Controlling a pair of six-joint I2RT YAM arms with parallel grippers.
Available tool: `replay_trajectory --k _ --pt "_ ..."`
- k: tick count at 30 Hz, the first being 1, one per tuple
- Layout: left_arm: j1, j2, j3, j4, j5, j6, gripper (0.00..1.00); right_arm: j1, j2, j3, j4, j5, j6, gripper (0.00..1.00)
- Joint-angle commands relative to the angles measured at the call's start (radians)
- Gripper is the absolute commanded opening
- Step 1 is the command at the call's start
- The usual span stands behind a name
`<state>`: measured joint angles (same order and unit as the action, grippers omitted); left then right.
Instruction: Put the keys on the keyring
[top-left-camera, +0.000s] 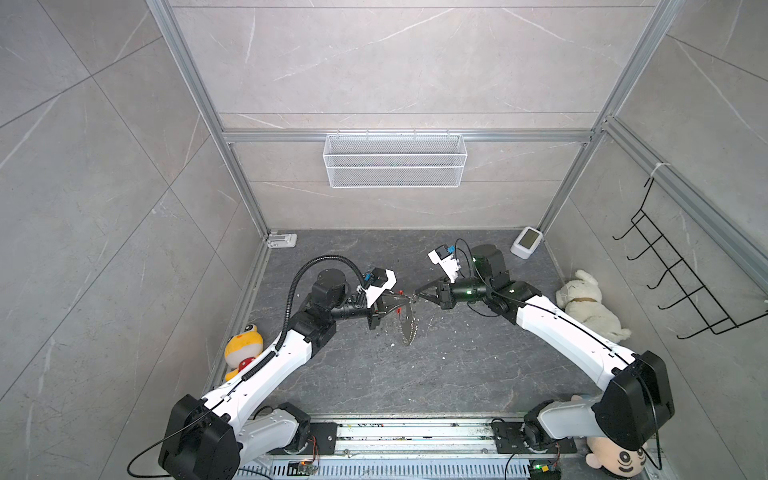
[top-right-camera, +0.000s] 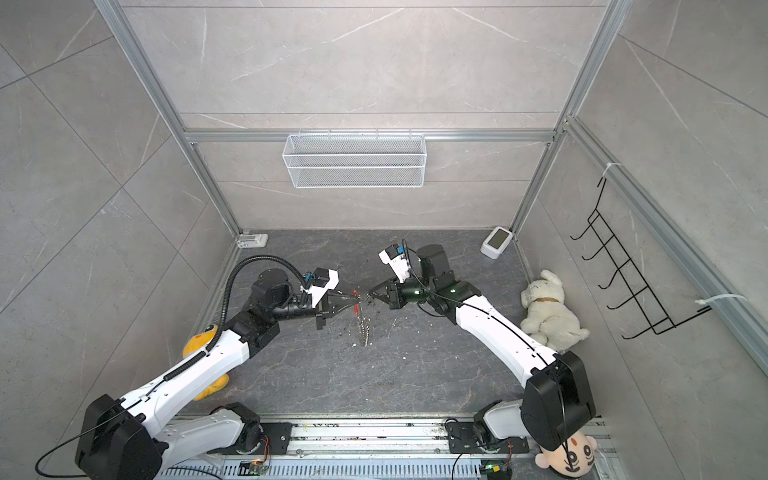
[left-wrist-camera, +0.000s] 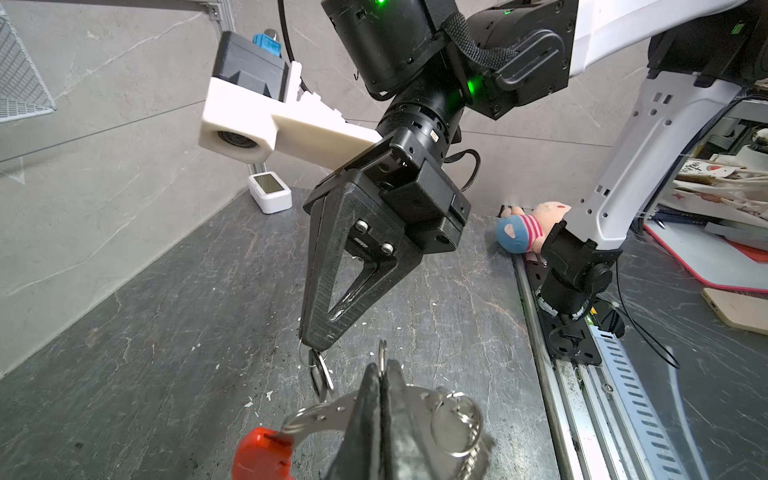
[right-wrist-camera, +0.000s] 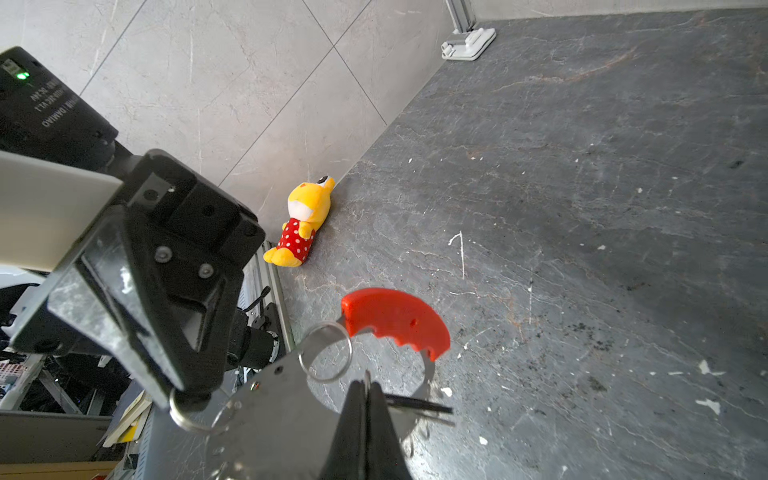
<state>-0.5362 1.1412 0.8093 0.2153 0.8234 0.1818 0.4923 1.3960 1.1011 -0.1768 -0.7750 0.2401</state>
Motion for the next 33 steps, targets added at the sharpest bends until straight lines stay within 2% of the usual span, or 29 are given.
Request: replay_trajectory --k 1,9,14,23,33 --pt "-0.002 -0.012 0.042 0.059 0.027 -0.008 0.00 0.001 -0.051 -0.015 0.023 -0.018 0.001 0.00" --pt "-0.001 -0.023 0.049 0.030 -0.074 -0.024 0.00 0.002 -0.097 -0.012 0.011 -0.125 0.001 0.00" --pt "-0.007 0.004 0.061 0.027 -0.082 -0.030 0.00 0.024 -0.082 0.017 -0.021 -0.153 -0.018 0.00" --pt "-0.017 0.019 0.071 0.026 -0.061 -0.030 0.00 0.037 -0.047 0.068 -0.029 -0.113 -0.033 0.00" --pt "-0.018 0.000 0.049 0.031 -0.011 0.037 0.00 0.035 -0.019 0.081 -0.030 -0.066 -0.033 0.00"
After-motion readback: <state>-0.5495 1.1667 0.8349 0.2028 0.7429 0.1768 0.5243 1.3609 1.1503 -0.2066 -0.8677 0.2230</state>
